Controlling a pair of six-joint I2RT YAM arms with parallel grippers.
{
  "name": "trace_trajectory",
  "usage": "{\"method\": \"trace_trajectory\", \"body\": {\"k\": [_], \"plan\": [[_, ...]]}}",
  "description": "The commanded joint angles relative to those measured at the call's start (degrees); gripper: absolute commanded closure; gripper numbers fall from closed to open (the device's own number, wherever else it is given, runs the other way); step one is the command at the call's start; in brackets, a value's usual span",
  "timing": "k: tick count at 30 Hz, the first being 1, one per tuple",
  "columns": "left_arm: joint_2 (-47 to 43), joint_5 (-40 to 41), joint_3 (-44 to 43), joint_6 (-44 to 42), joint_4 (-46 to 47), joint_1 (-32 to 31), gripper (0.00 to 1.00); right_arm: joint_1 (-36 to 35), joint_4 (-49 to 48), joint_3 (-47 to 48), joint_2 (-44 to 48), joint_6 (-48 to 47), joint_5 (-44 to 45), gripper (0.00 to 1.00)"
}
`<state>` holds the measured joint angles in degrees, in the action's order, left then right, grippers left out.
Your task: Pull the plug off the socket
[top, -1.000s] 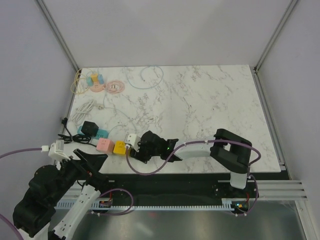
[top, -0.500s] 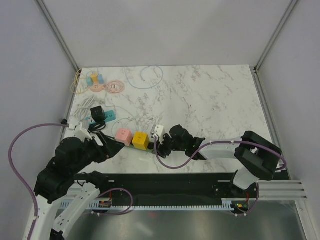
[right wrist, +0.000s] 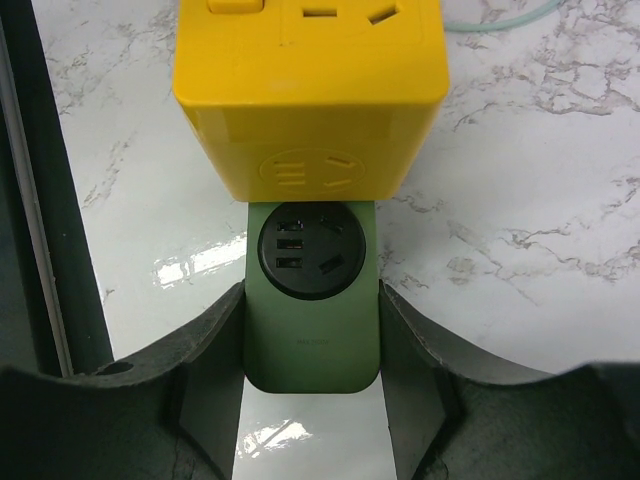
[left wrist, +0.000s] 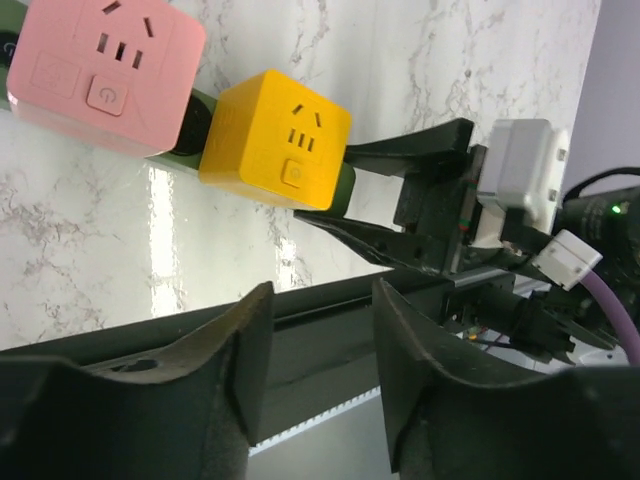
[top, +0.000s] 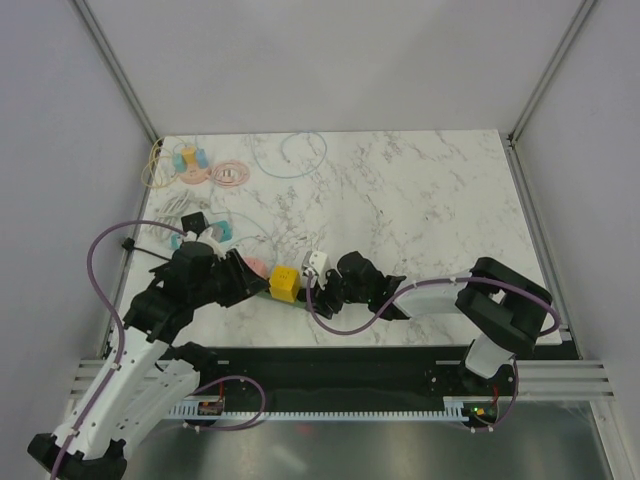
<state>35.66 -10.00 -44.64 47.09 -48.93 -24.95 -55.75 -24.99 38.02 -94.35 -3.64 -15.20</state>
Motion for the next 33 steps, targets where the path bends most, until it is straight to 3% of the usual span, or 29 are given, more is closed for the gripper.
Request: {"method": "trace_trajectory", "body": {"k": [1,5,10,14,22,25,29,33], "plan": [[-0.1,3.2,2.5,1.8,8.6,-0.2,0.52,2.0,9.2,-1.8,0.5,1.2,0.5,0.69],[2.6,7.4,3.5,2.5,10.6,-0.2,0.62,2.5,8.7,-2.1,1.0,2.1,0.7,0.47],[3.5,13.7,3.7,2.1,11.7,-0.2,0.66,2.4,8.1,-2.2,1.3,3.3,-0.5,0.25],[4.6,14.2,3.9,2.0,12.7,-0.2,0.66,2.5,9.7,-1.5,0.8,5.3,-0.3,0.02],[10.2,18.9,4.3,0.6,12.8,0.5,0.67,1.3,16.5,5.3,7.2,15.1,9.7,0.02],[12.8,19.0,4.0,-0.5,13.2,2.9,0.71,-0.6,18.7,9.2,8.0,15.3,10.1,0.02],[16.1,14.9,4.7,-2.3,15.8,8.6,0.84,-4.0,19.6,14.3,6.7,13.8,8.4,0.02],[18.0,12.1,5.7,-2.6,18.2,9.9,0.89,-5.3,19.6,18.6,2.5,13.2,7.6,0.02]]}}
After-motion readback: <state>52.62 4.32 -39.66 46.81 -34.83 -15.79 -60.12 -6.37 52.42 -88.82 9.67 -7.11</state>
